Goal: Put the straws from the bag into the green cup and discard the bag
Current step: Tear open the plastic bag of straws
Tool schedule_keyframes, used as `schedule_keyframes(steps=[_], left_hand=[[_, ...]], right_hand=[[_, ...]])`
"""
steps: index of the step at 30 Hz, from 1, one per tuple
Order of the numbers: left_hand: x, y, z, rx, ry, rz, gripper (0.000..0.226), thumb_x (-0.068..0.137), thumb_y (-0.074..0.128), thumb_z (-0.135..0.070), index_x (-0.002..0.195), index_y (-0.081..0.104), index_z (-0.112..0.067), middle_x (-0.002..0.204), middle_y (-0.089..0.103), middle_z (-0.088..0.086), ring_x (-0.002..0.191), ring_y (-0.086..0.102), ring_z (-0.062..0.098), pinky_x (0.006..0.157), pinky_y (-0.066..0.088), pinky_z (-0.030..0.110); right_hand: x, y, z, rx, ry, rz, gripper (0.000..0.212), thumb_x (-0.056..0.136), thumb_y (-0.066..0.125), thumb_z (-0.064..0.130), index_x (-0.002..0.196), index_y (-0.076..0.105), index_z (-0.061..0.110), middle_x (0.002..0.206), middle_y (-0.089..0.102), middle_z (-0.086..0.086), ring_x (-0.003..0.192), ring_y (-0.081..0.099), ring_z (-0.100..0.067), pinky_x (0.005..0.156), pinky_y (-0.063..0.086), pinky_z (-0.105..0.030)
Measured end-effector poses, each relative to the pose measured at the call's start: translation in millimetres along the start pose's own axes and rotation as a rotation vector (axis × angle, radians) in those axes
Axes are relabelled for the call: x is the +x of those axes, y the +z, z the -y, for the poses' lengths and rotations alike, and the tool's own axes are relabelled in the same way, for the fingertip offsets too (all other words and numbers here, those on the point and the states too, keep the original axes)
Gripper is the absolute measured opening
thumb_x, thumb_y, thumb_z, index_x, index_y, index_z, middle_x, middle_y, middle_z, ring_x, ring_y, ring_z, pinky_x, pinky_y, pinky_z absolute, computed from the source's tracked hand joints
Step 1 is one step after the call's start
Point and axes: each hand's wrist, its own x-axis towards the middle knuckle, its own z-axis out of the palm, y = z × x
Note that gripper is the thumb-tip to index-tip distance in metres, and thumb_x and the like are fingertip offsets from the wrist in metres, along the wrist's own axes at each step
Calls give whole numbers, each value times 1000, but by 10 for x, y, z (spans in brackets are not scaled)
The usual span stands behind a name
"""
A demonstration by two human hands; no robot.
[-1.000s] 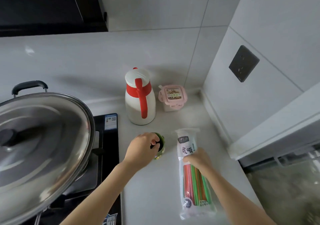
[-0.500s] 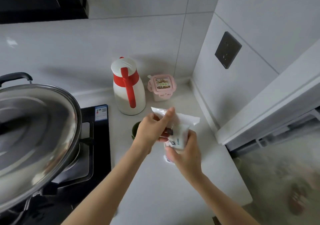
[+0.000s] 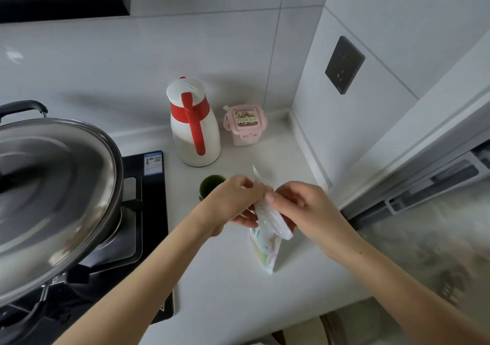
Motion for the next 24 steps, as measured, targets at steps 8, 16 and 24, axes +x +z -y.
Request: schedule_keyframes(steps=[8,16,24], left_hand=[[-185,-51,134,-119,61,-78,30,82,70,-25,88,61,3,98,71,23,82,72,31,72,62,33],[-248,-143,144,-185,2,-19,27,91,59,-20,88,68,5,77,64,13,66,62,20,68,62,32],[-239,-149,147,-198,-3,27,25,93,56,-16,91,66,7,85,62,21,72,61,26,70,63,35]], right_hand=[[11,41,34,-2,120,101,16,81,72,21,80,71,5,79,73,-17,66,68,-23,67,56,-32],[19,179,126,-10,179,157,26,86,64,21,80,67,-4,73,68,-23,62,65,-25,53,52,-30],[65,137,211,-49,242,216,22,88,56,13,75,65,-1,65,63,-11,59,59,-21,47,45,-26]])
